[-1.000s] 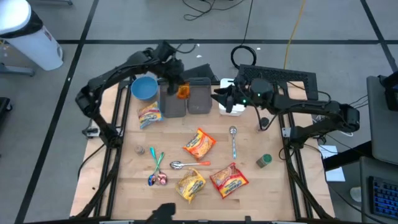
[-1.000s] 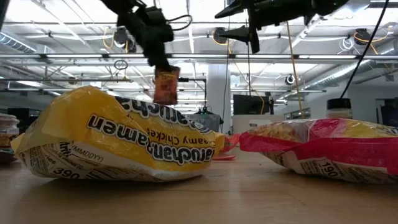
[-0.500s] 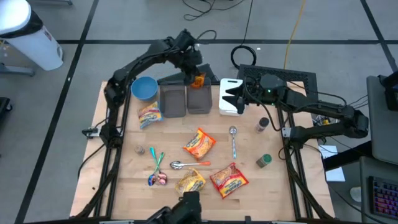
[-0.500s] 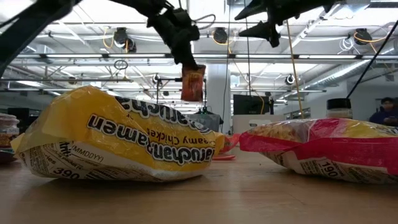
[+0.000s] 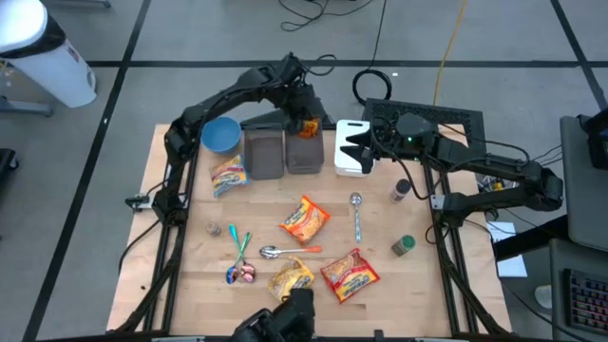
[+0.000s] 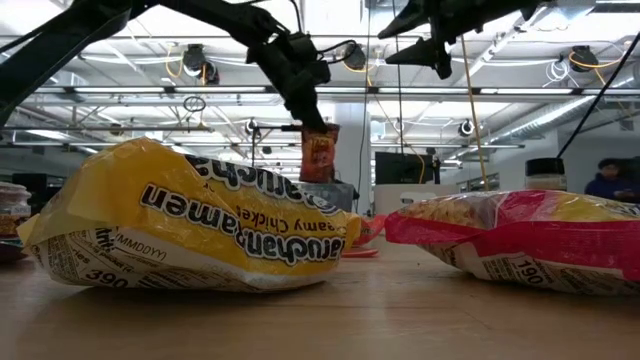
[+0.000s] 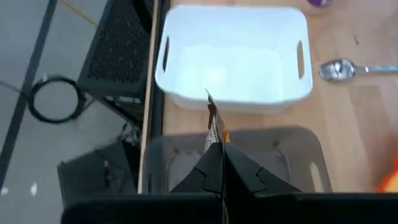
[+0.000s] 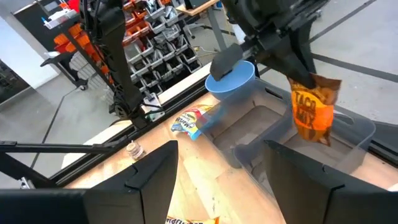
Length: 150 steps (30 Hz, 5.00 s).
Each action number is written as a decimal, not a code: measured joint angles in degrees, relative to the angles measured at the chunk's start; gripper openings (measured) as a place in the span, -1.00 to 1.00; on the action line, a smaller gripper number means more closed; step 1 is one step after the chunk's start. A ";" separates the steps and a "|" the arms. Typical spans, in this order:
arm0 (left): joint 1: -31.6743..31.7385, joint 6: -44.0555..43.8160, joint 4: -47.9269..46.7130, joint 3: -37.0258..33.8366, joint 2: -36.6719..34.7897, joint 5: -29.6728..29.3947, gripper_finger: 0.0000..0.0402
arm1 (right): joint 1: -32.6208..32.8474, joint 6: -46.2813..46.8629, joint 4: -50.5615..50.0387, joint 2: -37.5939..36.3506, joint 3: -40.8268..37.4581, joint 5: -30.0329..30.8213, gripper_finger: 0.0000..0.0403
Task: Pick & Place Food Item
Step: Put the orange seasoning pack into the right black bin, then put the blue noodle pack into the left black bin
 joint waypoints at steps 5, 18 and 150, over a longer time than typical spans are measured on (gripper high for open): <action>1.10 -4.22 6.88 -4.20 0.02 3.45 -1.00 | 0.00 0.06 0.11 0.00 0.00 0.00 0.12; 1.99 -4.72 10.02 -6.96 0.02 1.81 -1.00 | -0.02 -1.07 -1.10 0.00 -0.02 -0.06 0.12; -10.64 -38.19 10.03 -6.85 -41.55 1.30 -0.14 | -1.84 0.66 14.10 0.00 -0.05 -4.76 0.12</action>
